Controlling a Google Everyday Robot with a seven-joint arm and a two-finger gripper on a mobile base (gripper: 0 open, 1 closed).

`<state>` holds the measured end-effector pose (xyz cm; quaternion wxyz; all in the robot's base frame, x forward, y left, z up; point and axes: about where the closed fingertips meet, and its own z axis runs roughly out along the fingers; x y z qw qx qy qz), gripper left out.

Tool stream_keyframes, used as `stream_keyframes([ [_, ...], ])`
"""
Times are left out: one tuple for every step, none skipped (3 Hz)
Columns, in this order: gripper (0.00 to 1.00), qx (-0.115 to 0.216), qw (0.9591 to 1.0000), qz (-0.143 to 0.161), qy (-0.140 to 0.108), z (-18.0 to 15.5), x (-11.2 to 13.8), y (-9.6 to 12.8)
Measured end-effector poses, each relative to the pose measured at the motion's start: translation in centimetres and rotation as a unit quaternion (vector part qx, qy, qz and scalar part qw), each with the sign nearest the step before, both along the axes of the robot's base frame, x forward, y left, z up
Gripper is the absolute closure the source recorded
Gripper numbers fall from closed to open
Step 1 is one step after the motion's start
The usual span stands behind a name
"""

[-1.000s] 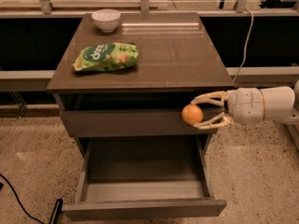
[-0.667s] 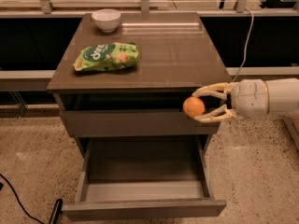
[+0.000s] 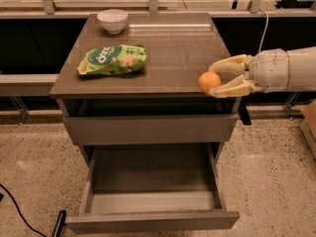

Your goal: Pick orange from middle drawer and place on counter

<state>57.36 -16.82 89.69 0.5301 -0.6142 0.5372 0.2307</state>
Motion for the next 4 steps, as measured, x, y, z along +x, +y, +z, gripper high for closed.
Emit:
stream_keyframes([
  [1.00,0.004,0.9992,-0.016,0.037,1.4,4.1,0.0],
  [1.00,0.011,0.9966,-0.041,0.070,2.3,8.6,1.1],
  [1.00,0.015,0.9931,-0.059,0.100,1.8,12.4,3.5],
  [0.98,0.018,0.9881,-0.073,0.135,-0.1,15.7,6.2],
])
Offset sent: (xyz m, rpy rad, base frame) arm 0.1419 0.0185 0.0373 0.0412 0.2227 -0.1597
